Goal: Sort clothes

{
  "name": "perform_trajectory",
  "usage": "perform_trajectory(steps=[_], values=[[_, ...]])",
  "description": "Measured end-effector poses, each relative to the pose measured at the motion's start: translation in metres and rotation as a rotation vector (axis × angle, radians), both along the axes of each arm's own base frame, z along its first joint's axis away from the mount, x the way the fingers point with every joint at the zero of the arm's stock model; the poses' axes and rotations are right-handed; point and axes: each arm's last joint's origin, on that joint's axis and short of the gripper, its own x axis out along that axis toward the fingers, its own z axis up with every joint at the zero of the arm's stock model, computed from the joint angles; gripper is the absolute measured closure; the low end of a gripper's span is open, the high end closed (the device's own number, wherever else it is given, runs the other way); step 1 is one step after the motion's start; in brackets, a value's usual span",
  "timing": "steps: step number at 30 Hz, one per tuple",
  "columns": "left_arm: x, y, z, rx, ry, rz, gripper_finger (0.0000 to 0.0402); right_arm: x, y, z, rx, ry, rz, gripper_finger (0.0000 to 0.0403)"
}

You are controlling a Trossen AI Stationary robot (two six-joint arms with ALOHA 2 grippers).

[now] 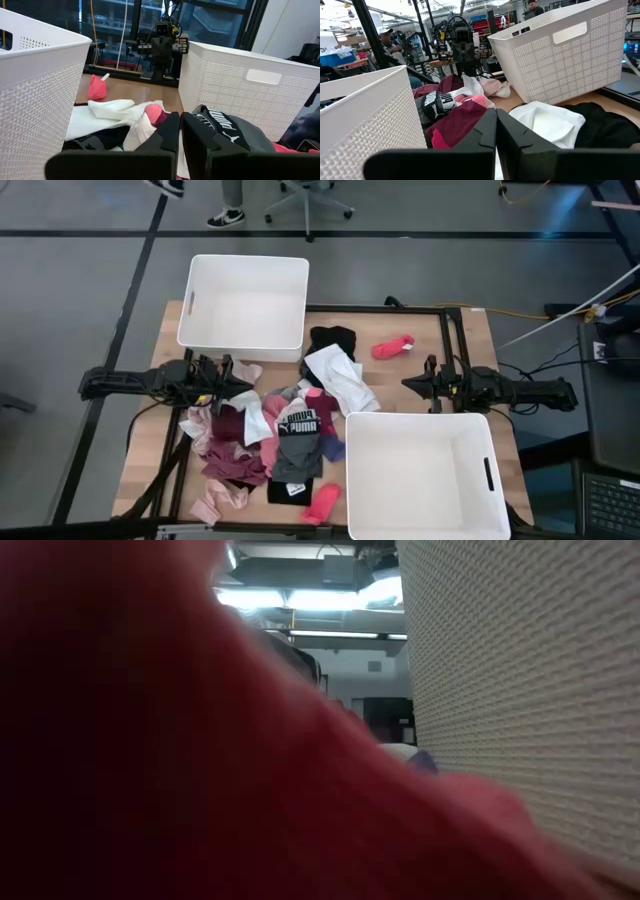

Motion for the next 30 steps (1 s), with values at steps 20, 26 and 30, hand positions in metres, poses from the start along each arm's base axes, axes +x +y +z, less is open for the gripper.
perform_trajectory(steps=[20,26,30], values=[[0.0000,0.0000,-0.0001,0.000,0.000,0.000,0.0391,0.0000,0.0000,-0.0001,0.000,0.000,0.000,0.0395],[0.0000,0.0000,0.0000,0.000,0.000,0.000,0.0391,0.0000,-0.0006,0.0010,-0.022,-0.012,-0.022,0.0395],[0.0000,0.0000,-0.0001,0.000,0.000,0.000,0.0391,0.0000,-0.0012,0.0013,-0.019,-0.018,-0.046,0.0395]])
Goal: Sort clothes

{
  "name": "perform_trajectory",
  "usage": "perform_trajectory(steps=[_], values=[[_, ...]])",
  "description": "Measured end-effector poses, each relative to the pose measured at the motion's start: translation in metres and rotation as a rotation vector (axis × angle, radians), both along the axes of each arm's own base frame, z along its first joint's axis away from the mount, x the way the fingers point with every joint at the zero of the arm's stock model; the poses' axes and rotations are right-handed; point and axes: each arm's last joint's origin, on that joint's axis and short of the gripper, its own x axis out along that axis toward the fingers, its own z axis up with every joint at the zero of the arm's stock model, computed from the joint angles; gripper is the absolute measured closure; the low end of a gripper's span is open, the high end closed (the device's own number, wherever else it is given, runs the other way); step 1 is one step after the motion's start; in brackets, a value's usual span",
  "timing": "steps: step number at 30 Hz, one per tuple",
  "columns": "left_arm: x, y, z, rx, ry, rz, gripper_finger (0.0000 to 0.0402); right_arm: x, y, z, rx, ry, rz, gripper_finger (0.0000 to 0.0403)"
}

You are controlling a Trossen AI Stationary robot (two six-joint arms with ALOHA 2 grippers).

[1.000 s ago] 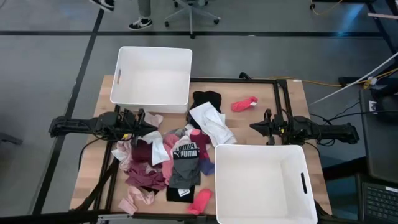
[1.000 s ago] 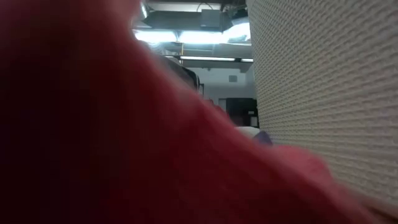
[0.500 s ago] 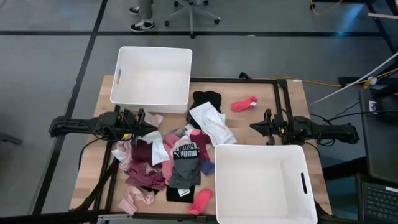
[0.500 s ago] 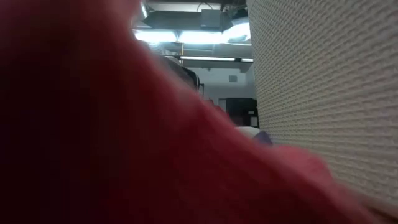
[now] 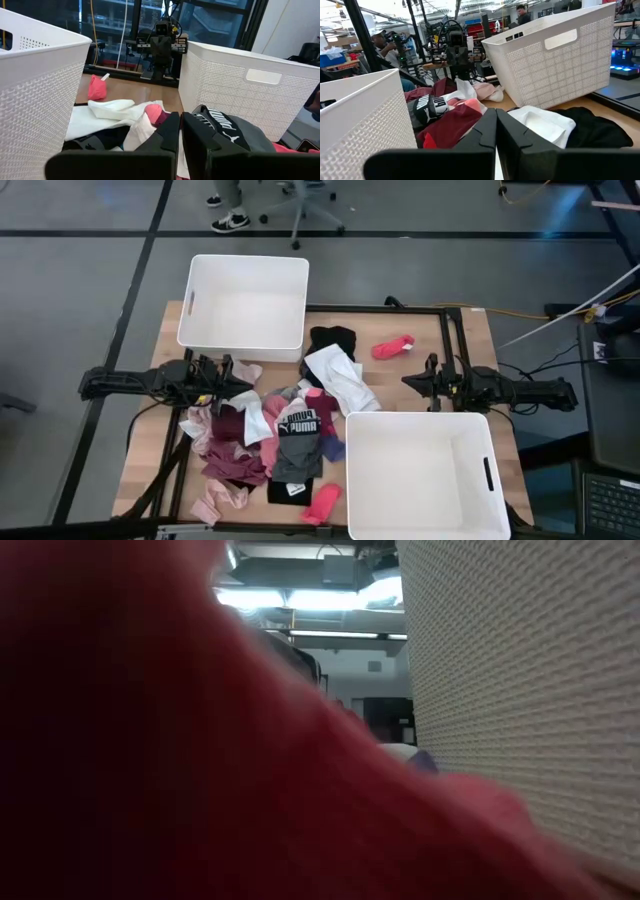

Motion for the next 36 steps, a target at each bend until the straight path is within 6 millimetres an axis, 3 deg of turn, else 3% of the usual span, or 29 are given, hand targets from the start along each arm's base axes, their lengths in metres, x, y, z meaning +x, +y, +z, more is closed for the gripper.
perform_trajectory(steps=[12,20,31,36], values=[[0.000,0.001,0.001,0.112,-0.010,0.025,0.0391,0.000,0.000,0.000,0.001,-0.004,-0.001,0.0395],[0.000,0.001,0.002,0.074,-0.016,0.026,0.0391,0.000,0.000,0.002,0.047,-0.028,-0.001,0.0395],[-0.001,0.001,0.009,0.207,-0.088,0.040,0.0391,-0.006,-0.005,0.027,0.011,-0.279,-0.174,0.0395],[-0.002,0.002,0.017,0.281,-0.161,0.092,0.0391,-0.009,-0.007,0.039,-0.036,-0.316,-0.260,0.0395]])
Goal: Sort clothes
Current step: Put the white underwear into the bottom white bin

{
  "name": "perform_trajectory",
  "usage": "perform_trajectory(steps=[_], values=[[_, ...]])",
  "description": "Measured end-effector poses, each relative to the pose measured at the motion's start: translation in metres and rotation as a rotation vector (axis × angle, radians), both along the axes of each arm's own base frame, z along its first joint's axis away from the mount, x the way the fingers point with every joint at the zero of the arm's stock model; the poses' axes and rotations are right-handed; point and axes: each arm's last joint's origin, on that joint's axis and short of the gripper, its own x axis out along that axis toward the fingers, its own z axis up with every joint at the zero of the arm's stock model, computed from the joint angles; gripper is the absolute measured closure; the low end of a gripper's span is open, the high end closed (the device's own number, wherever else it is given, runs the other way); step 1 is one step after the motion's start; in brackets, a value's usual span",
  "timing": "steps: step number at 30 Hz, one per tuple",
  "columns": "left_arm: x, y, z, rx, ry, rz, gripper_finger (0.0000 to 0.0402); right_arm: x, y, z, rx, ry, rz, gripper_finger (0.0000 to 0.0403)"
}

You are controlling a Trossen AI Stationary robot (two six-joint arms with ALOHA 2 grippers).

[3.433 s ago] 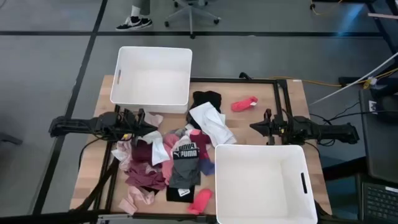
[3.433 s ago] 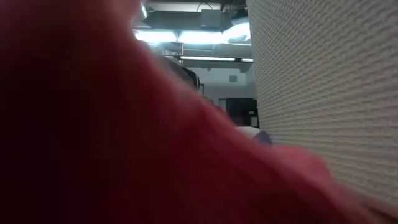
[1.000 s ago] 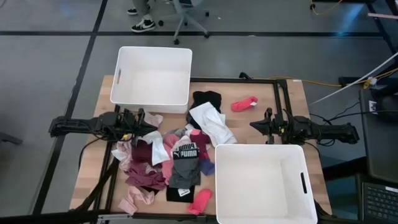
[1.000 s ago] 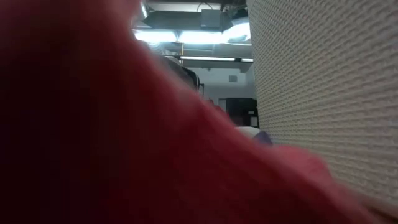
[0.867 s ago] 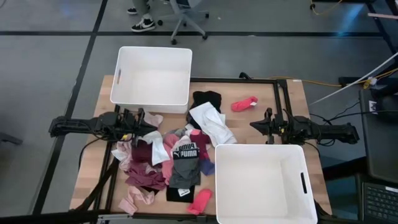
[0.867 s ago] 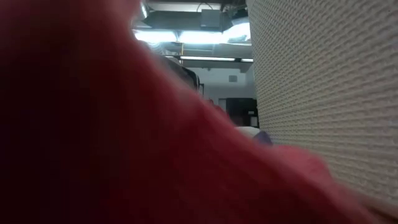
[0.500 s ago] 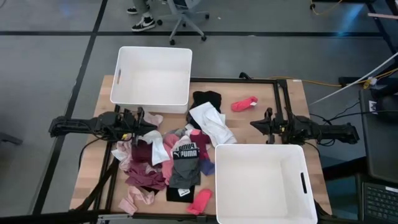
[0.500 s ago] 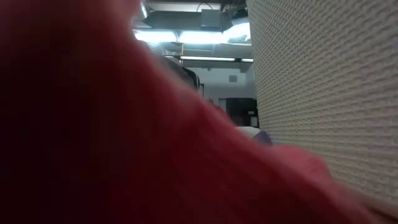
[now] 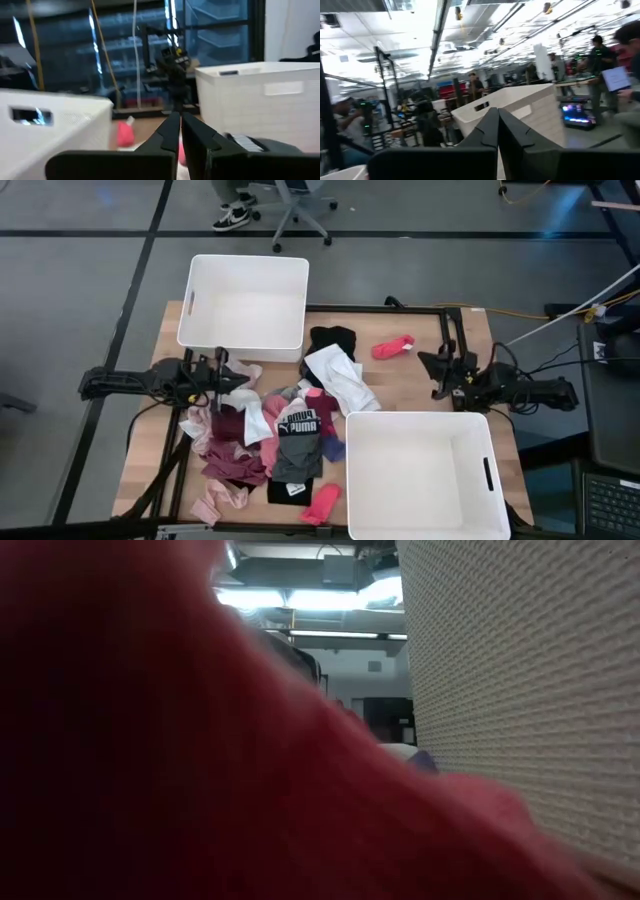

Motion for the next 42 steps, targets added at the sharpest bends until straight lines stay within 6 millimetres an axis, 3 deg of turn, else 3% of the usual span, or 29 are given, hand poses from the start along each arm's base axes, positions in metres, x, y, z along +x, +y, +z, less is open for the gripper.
perform_trajectory(steps=[5,9,17,25,32,37,42], values=[[-0.001,0.001,0.004,0.075,-0.031,0.060,0.0391,0.006,0.000,0.024,-0.068,0.061,-0.041,0.0395],[-0.001,0.002,0.003,0.142,-0.017,0.114,0.0391,0.024,-0.002,0.043,-0.085,0.193,-0.120,0.0395],[-0.001,0.003,0.004,0.240,-0.008,0.151,0.0391,0.078,-0.026,0.090,-0.073,0.467,-0.293,0.0395],[-0.001,0.003,0.003,0.181,-0.005,0.137,0.0391,0.149,-0.064,0.124,-0.053,0.635,-0.231,0.0395],[-0.001,0.003,0.002,0.146,0.000,0.129,0.0391,0.211,-0.082,0.128,-0.032,0.724,-0.210,0.0395],[-0.001,0.003,0.001,0.131,0.013,0.122,0.0391,0.243,-0.090,0.116,0.087,0.835,-0.178,0.0392],[-0.001,0.003,0.001,0.130,0.015,0.121,0.0391,0.266,-0.092,0.099,0.165,0.925,-0.024,0.0341]])
